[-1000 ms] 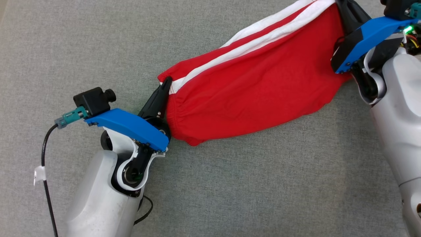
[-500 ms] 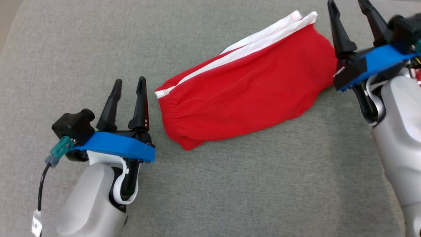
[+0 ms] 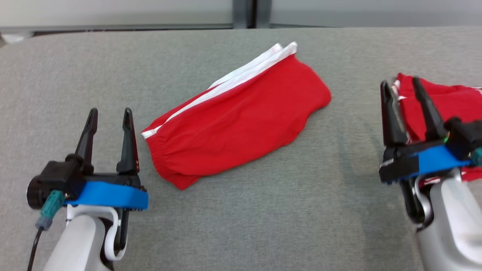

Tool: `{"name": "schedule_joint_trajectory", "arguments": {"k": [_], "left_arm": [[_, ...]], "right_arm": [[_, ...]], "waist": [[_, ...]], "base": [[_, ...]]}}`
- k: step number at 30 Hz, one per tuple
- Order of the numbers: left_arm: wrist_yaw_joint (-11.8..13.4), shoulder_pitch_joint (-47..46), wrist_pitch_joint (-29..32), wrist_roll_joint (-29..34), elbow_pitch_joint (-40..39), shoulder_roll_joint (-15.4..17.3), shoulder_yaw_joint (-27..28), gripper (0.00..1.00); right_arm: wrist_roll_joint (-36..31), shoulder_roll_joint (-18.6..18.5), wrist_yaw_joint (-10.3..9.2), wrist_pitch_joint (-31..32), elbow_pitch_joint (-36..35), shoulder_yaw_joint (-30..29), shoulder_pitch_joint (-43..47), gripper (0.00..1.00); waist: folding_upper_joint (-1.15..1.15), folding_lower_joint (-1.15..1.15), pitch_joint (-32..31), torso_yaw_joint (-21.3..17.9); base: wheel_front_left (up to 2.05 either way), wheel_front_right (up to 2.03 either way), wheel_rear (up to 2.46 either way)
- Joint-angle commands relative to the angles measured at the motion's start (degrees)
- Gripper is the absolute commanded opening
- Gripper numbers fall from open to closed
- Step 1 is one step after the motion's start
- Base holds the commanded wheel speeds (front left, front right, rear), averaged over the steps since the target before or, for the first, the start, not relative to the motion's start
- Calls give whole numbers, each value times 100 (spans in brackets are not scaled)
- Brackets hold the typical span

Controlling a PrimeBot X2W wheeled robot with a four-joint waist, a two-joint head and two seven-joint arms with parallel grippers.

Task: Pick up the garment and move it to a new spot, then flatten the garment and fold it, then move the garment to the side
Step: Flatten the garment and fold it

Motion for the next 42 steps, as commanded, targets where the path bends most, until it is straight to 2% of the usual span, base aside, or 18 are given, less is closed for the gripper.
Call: {"name": "schedule_joint_trajectory", "arguments": {"k": [1,10,18,33,42], "left_arm": [[35,175,-21,74,1,82,18,100],[149,673,49,116,90,202,-21,100],[290,937,62,43,68,169,5,100],[344,930,80,3,-1,215,-32,100],[242,410,53,93,-146,116,-162,100]], "right_arm": [[-45,92,0,71,-202,-59,324,100],[-183,404,0,528,-1172,-315,1581,100],[-149,529,0,725,-1655,-349,2050,100],[-123,541,0,847,-1786,-443,2111,100],[28,221,0,1109,-1259,-276,1244,100]], "waist": [[0,1,-220,-245],[0,1,-477,-483],[0,1,-533,-522],[0,1,-514,-449],[0,1,51,19]], "base": [[0,0,0],[0,0,0],[0,0,0],[0,0,0],[0,0,0]]}}
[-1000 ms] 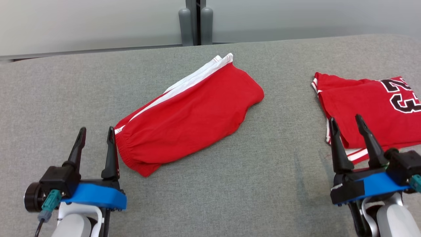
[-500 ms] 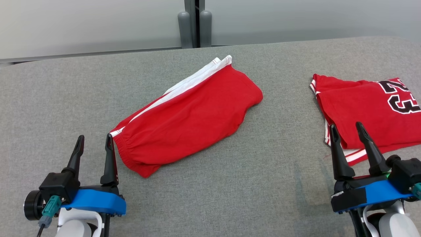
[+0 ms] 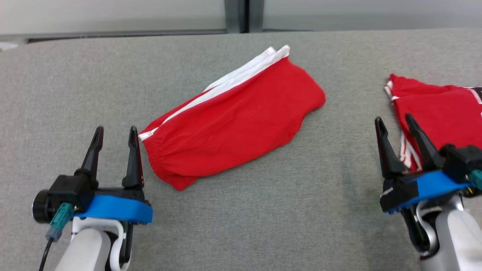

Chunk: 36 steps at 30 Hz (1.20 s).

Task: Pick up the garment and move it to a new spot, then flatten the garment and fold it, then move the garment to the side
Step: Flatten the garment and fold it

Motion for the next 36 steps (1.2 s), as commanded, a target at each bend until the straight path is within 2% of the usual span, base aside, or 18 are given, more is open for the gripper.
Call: {"name": "schedule_joint_trajectory", "arguments": {"k": [1,13,18,23,24,25,26,31,36], "left_arm": [[-20,-179,-29,52,-23,-32,-23,100],[-327,-905,-91,203,212,-439,-183,100],[-428,-984,-92,304,276,-595,-111,100],[-516,-938,-93,403,317,-705,-2,100],[-527,-922,-93,420,327,-721,20,100],[-543,-902,-93,434,335,-735,42,100],[-560,-880,-93,459,338,-746,71,100],[-608,-798,-94,531,359,-784,206,100],[-615,-647,-94,614,359,-767,331,100]], "right_arm": [[35,-83,0,33,145,61,-232,100],[416,-571,0,354,2476,780,-2318,100],[501,-682,0,407,3310,920,-2926,100],[542,-605,-2,905,4138,1025,-3246,100],[570,-572,-1,954,4221,1071,-3302,48],[592,-551,0,1011,4287,1125,-3354,37],[613,-525,0,1034,4337,1178,-3389,0],[723,-473,1,688,4286,1361,-3461,0],[994,-361,0,179,4060,1418,-3062,0]], "waist": [[0,0,277,257],[0,0,977,983],[0,0,1022,1100],[0,0,992,1119],[0,0,981,1115],[0,0,971,1106],[0,0,955,1090],[0,0,865,964],[0,0,700,750]], "base": [[0,0,0],[0,0,0],[0,0,0],[0,0,0],[0,0,0],[0,0,0],[0,0,0],[0,0,0],[0,0,0]]}}
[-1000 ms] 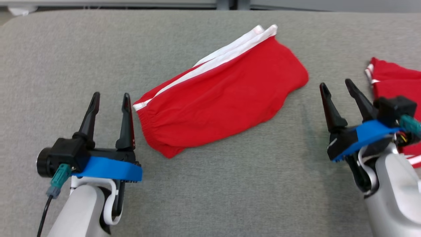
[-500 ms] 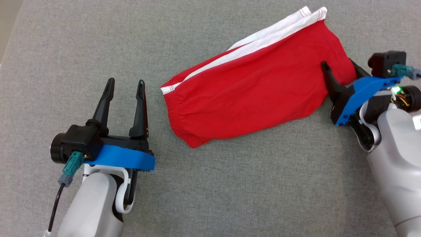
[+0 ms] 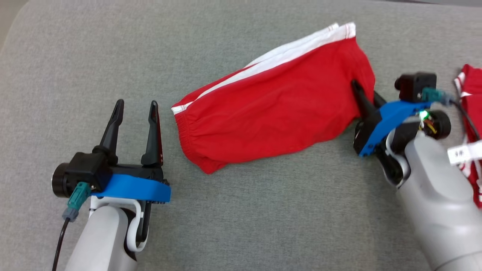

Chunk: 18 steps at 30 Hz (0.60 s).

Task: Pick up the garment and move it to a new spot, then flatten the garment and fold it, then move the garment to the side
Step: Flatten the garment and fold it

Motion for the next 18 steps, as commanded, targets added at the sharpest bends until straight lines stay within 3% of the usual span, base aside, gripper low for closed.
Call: {"name": "schedule_joint_trajectory", "arguments": {"k": [1,8,18], "left_arm": [[-10,76,-23,40,3,12,51,100],[26,448,-23,65,56,86,145,100],[85,702,64,11,5,147,98,100]], "right_arm": [[57,-16,0,-184,-108,-19,265,0],[295,232,0,-738,-1053,-310,1786,0],[100,545,0,-467,-2494,-1126,3464,0]], "waist": [[-1,0,-120,-128],[-1,0,-562,-496],[-1,0,-838,-640]], "base": [[0,0,0],[0,0,0],[0,0,0]]}}
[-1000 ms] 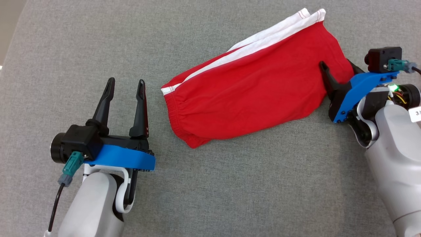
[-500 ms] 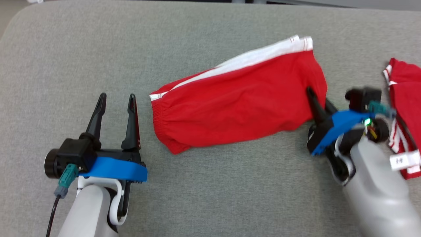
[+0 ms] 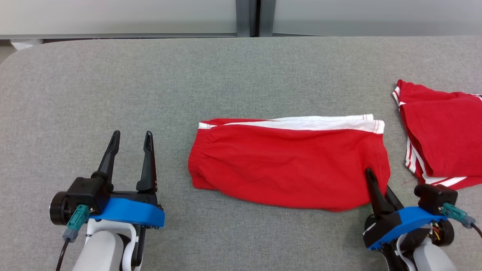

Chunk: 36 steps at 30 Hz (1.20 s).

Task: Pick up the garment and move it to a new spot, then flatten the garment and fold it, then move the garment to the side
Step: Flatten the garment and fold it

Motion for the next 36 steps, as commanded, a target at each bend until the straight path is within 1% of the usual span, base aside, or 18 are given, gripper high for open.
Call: {"name": "schedule_joint_trajectory", "arguments": {"k": [1,4,7,9,11,12,13,16,19,23,26,27,28,29,30,33,36], "left_arm": [[39,67,24,-30,-22,32,-21,100],[31,70,52,-43,-30,21,-61,100],[28,60,49,-71,-26,-11,-86,100],[36,53,45,-88,-20,-27,-103,100],[38,54,40,-81,0,-39,-113,100],[38,50,36,-88,5,-44,-116,100],[38,50,36,-88,5,-44,-116,100],[29,34,30,-111,32,-53,-137,100],[11,-30,19,-116,41,-76,-175,100],[15,-67,-3,-125,69,-88,-183,100],[10,-95,-22,-113,86,-110,-207,100],[43,-107,-18,-69,92,-93,-211,100],[55,-115,-22,-80,103,-102,-213,100],[52,-113,-27,-89,118,-112,-214,100],[46,-110,-29,-92,128,-113,-214,100],[55,-110,-33,-98,151,-117,-208,100],[73,-106,-46,-103,167,-123,-186,100]], "right_arm": [[-64,45,0,109,-215,-97,168,0],[-147,70,0,298,-509,-252,325,0],[-290,82,0,511,-822,-255,311,0],[-414,76,0,680,-1051,-144,168,0],[-538,60,0,852,-1284,89,-42,0],[-592,40,0,959,-1366,237,-142,0],[-592,40,0,959,-1366,237,-142,0],[-647,45,1,1198,-1508,832,-529,0],[-540,98,0,1388,-1406,1530,-921,0],[-279,188,1,1445,-977,2408,-1268,0],[-28,223,1,1345,-552,2874,-1419,0],[82,235,1,1311,-415,3005,-1446,0],[187,239,1,1256,-297,3099,-1466,25],[264,244,1,1161,-210,3207,-1511,42],[339,246,1,1073,-133,3289,-1553,100],[507,242,1,713,6,3489,-1645,100],[579,244,1,236,-13,3618,-1742,100]], "waist": [[1,1,-14,1],[1,1,-42,50],[1,1,-67,111],[1,1,-90,145],[1,1,-124,175],[1,1,-133,188],[1,1,-133,188],[1,1,-163,238],[1,1,-163,332],[1,1,-135,448],[1,1,-99,547],[1,1,-84,570],[1,1,-67,593],[1,1,-61,607],[1,1,-55,617],[1,1,-38,624],[1,1,-31,597]], "base": [[0,0,0],[0,0,0],[0,0,0],[0,0,0],[0,0,0],[0,0,0],[0,0,0],[0,0,0],[0,0,0],[0,0,0],[0,0,0],[0,0,0],[0,0,0],[0,0,0],[0,0,0],[0,0,0],[0,0,0]]}}
